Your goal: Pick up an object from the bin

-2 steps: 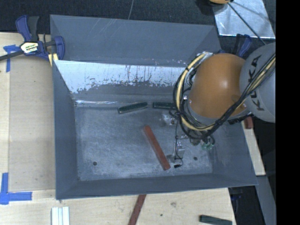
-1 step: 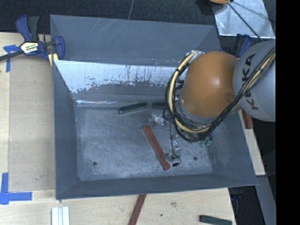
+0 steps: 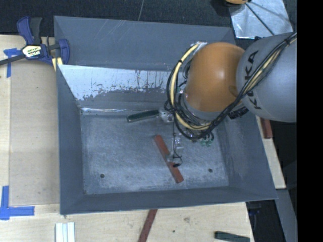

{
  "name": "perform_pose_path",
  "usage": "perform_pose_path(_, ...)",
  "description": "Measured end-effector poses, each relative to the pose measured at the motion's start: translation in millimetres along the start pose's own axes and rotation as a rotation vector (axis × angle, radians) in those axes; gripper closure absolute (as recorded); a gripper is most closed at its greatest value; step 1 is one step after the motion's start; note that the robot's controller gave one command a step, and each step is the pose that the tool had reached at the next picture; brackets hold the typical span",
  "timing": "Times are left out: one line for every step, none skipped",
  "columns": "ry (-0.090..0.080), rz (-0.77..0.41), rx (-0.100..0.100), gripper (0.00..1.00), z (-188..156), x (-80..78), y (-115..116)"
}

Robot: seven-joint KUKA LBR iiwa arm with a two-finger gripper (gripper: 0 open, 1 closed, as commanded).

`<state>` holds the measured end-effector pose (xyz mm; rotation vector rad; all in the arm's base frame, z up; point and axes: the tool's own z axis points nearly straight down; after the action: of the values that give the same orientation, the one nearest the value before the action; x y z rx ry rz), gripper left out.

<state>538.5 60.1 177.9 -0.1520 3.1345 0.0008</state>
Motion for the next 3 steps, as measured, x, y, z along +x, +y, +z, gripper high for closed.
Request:
perform_pose_path(-0.001,-0.201,0.000,0.00,8,1.8,-7)
perform_pose_path(-0.001,-0.584,0.000,1.00,97,-0.7,-43)
perform_pose_path(-0.001,-0.584,0.000,1.00,97,-0.7,-43)
